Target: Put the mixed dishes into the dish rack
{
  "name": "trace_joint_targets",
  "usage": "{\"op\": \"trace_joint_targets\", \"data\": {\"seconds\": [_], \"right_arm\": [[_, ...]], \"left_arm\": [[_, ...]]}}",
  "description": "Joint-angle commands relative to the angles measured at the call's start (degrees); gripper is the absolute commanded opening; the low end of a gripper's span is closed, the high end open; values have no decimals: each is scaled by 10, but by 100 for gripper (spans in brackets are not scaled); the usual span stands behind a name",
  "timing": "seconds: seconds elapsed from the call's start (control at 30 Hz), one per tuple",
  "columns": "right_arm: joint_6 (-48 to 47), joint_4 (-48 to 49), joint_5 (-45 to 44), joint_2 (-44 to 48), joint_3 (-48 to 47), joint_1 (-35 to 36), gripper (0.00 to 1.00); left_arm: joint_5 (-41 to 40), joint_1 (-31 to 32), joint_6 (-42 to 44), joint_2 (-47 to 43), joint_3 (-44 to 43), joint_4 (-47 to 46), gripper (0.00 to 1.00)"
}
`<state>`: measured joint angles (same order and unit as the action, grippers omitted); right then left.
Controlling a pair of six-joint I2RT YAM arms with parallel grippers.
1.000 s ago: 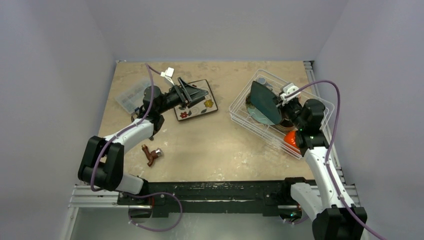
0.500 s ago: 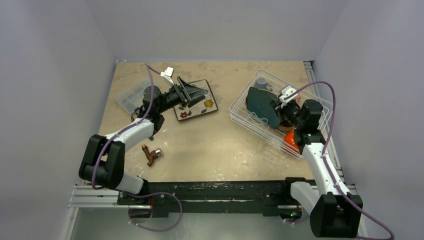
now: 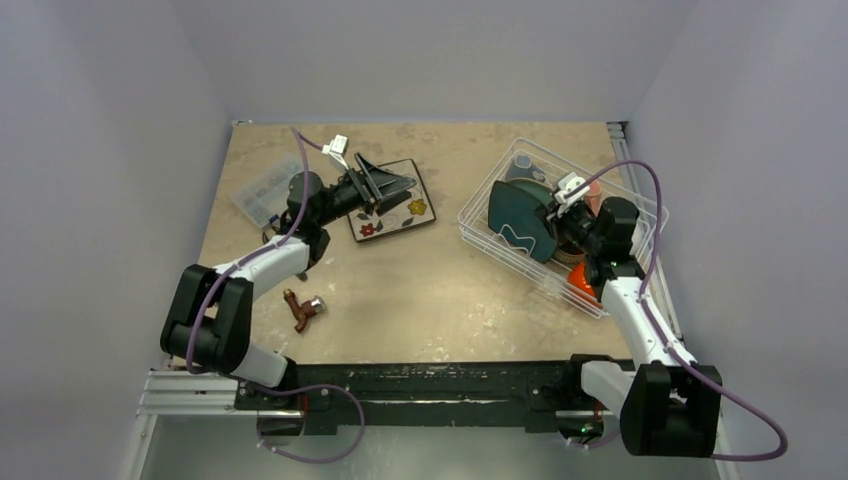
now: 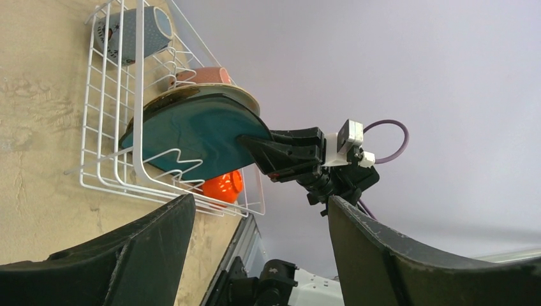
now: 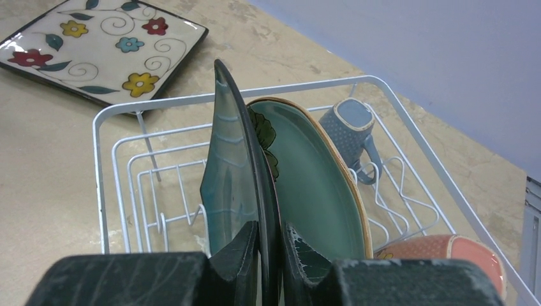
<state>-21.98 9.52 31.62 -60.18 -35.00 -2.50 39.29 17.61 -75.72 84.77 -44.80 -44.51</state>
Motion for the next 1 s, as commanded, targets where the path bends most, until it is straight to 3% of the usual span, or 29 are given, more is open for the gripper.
{"op": "trace_joint_targets", "data": {"seconds": [0.0, 0.23, 0.43, 0.5, 0.57, 0.7, 0.9, 0.97], "right_arm": [[-12, 88, -6, 8, -5, -7, 14], [-1, 51, -45, 37, -23, -7, 38], [55, -51, -101, 50, -86, -3, 53], [95, -89, -138, 54, -109, -3, 64], [139, -142, -151, 63, -126, -3, 96], [232, -193, -139, 113, -135, -3, 99], [517, -231, -120, 167, -108, -3, 99], [523, -252, -64, 156, -116, -3, 99]], "left_arm": [[11, -7, -14, 6, 1, -44, 75], [13, -9, -29, 14, 3, -54, 75], [8, -9, 14, -7, -6, 4, 75], [-2, -10, 49, -22, -13, 51, 75], [-15, -9, 99, -41, -26, 117, 76], [-78, -7, 213, -82, -66, 297, 78], [-248, -6, 314, -139, -101, 472, 84], [-318, -6, 311, -149, -109, 524, 91]]}}
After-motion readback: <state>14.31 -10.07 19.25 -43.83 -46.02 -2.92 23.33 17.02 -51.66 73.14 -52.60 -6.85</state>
